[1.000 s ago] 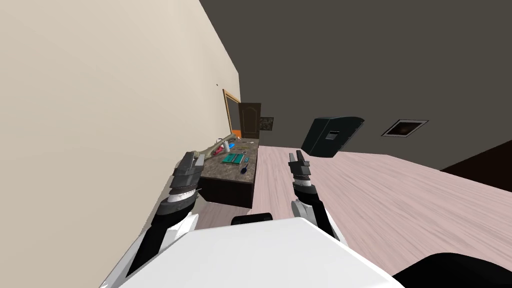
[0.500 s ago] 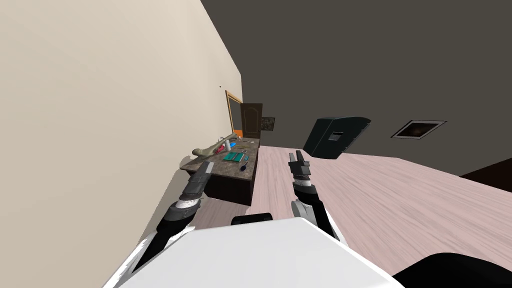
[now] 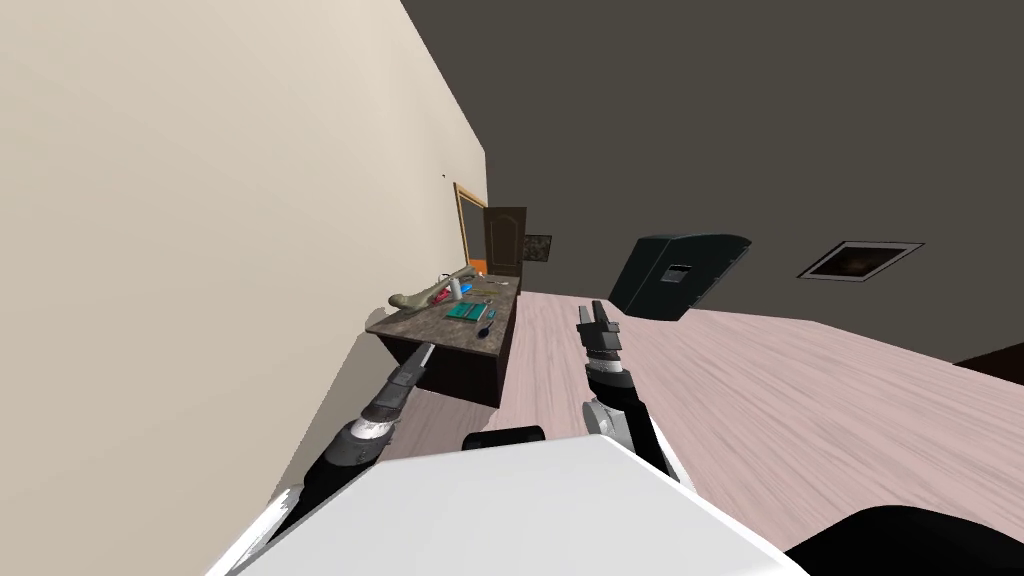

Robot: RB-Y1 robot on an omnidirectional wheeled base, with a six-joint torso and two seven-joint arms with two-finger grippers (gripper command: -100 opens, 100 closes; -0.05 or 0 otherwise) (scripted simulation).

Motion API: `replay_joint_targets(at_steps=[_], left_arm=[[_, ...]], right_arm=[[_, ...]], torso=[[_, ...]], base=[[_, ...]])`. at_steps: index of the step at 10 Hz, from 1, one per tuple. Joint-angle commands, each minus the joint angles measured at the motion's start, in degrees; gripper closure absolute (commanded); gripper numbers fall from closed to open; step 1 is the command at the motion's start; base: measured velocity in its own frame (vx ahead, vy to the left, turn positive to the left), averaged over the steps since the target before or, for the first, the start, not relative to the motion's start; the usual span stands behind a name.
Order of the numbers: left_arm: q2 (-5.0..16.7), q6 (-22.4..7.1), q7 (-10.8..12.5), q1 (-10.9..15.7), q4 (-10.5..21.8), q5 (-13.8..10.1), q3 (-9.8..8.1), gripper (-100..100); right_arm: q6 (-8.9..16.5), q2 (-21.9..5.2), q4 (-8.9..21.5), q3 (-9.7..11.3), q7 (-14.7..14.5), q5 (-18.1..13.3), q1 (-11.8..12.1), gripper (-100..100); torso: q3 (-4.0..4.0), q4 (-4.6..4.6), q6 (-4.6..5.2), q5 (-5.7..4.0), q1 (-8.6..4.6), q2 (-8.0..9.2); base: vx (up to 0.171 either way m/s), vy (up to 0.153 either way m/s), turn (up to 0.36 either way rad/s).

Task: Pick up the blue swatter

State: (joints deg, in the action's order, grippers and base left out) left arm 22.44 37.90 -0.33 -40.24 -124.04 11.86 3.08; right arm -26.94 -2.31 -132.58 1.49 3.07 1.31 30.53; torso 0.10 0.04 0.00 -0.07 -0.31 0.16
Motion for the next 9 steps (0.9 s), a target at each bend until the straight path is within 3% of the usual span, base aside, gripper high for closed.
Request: replay_joint_targets(at_steps=[1, 3, 4, 5, 6, 7, 8, 9], left_arm=[[2.9, 1.7, 0.9, -2.5, 2.9, 1.4, 1.24, -100], [6.1, 2.4, 1.5, -3.9, 5.8, 2.3, 2.05, -100], [6.8, 2.4, 1.5, -3.9, 5.9, 2.3, 2.05, -100], [9.2, 3.1, 2.1, -5.4, 8.4, 3.2, 2.88, -100], [9.6, 3.1, 2.1, -5.4, 8.4, 3.2, 2.88, -100], [11.7, 3.8, 2.7, -6.8, 10.9, 3.9, 3.72, -100], [12.5, 3.8, 2.7, -6.8, 11.0, 3.9, 3.72, -100], [14.8, 4.4, 3.4, -8.1, 13.6, 4.6, 4.55, -100]], right_arm=[[0.0, 0.0, 0.0, 0.0, 0.0, 0.0, 0.0, 0], [0.0, 0.0, 0.0, 0.0, 0.0, 0.0, 0.0, 0], [0.0, 0.0, 0.0, 0.0, 0.0, 0.0, 0.0, 0], [0.0, 0.0, 0.0, 0.0, 0.0, 0.0, 0.0, 0], [0.0, 0.0, 0.0, 0.0, 0.0, 0.0, 0.0, 0], [0.0, 0.0, 0.0, 0.0, 0.0, 0.0, 0.0, 0], [0.0, 0.0, 0.0, 0.0, 0.0, 0.0, 0.0, 0], [0.0, 0.0, 0.0, 0.0, 0.0, 0.0, 0.0, 0]], torso=[[0.00, 0.00, 0.00, 0.00, 0.00, 0.00], [-0.01, 0.00, 0.01, -0.02, -0.06, -0.02], [-0.03, -0.01, 0.00, -0.01, -0.04, -0.06], [-0.06, -0.02, 0.02, -0.01, 0.01, -0.11], [-0.08, -0.03, 0.00, -0.01, -0.03, -0.14], [-0.07, -0.02, 0.01, -0.01, 0.01, -0.12], [-0.04, -0.01, 0.00, -0.02, -0.06, -0.07], [-0.05, -0.01, 0.02, -0.01, -0.04, -0.09]], base=[[-0.051, -0.108, 0.085], [-0.030, -0.090, 0.039], [-0.015, -0.074, 0.025], [-0.004, -0.085, 0.031], [-0.016, -0.075, 0.026], [-0.032, -0.096, 0.029], [-0.024, -0.090, 0.020], [0.000, -0.105, 0.011]])
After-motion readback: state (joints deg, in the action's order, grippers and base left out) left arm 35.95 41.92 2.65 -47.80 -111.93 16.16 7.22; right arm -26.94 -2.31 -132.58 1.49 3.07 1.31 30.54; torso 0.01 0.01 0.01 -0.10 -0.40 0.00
